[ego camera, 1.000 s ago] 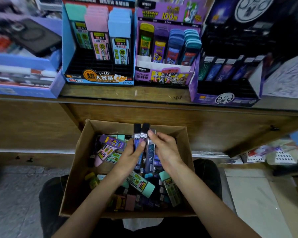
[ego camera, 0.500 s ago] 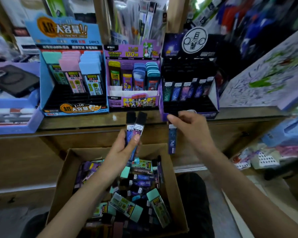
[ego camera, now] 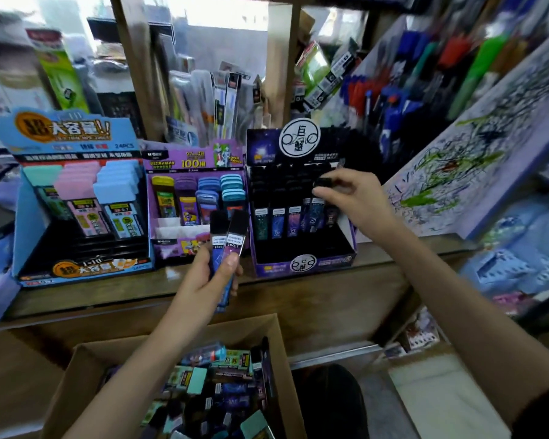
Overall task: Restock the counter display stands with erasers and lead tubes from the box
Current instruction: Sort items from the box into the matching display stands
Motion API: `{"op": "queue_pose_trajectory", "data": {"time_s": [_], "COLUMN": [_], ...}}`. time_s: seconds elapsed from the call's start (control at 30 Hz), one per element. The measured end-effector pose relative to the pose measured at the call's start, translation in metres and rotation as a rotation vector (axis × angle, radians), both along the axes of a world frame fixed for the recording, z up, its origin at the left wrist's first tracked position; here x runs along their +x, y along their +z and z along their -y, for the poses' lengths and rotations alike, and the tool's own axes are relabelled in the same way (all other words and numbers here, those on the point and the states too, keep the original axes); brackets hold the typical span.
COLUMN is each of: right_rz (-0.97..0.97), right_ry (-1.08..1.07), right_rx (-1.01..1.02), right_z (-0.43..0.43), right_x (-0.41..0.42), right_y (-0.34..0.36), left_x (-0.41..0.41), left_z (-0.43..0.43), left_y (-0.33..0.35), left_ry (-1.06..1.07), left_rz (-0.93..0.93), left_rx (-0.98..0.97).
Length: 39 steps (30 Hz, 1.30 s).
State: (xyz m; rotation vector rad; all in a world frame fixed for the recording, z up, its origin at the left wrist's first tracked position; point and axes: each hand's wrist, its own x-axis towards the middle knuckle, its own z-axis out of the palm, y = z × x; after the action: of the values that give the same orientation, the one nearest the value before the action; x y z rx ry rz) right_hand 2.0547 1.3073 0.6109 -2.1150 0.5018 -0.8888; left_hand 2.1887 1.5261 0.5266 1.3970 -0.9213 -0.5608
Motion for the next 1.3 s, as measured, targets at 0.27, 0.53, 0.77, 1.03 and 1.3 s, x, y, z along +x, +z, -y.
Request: {"op": "queue_pose_trajectory", "data": {"time_s": [0.27, 0.53, 0.77, 1.03, 1.3], "right_rz": [-0.015, -0.033, 0.018, -0.026, 0.146], "right_ry": [0.088, -0.178, -0.234, 0.206, 0.095], "right_rx": [0.074, -0.580, -0.467, 0.395, 0.503], "right_z": [0.009, -0.003, -0.022, -0.077, -0.050], "right_x": [0.006, 0.014, 0.010, 0.010, -0.010], "right_y": [-0.013, -0.030, -0.019, -0.019, 0.000], "left_x": [-0.001, 0.000, -0.007, -0.025, -0.030], "left_z": [-0.006, -0.008, -0.002, 0.018, 0.028], "left_y": [-0.004, 0.002, 0.008, 0.009, 0.009], "left_ry": [0.016, 0.030, -0.007, -0.065, -0.040], "left_rz": [-0.015, -0.023, -0.038, -0.056, -0.127], "left_rx": [0.059, 0.056, 0.023, 0.004, 0.013]}}
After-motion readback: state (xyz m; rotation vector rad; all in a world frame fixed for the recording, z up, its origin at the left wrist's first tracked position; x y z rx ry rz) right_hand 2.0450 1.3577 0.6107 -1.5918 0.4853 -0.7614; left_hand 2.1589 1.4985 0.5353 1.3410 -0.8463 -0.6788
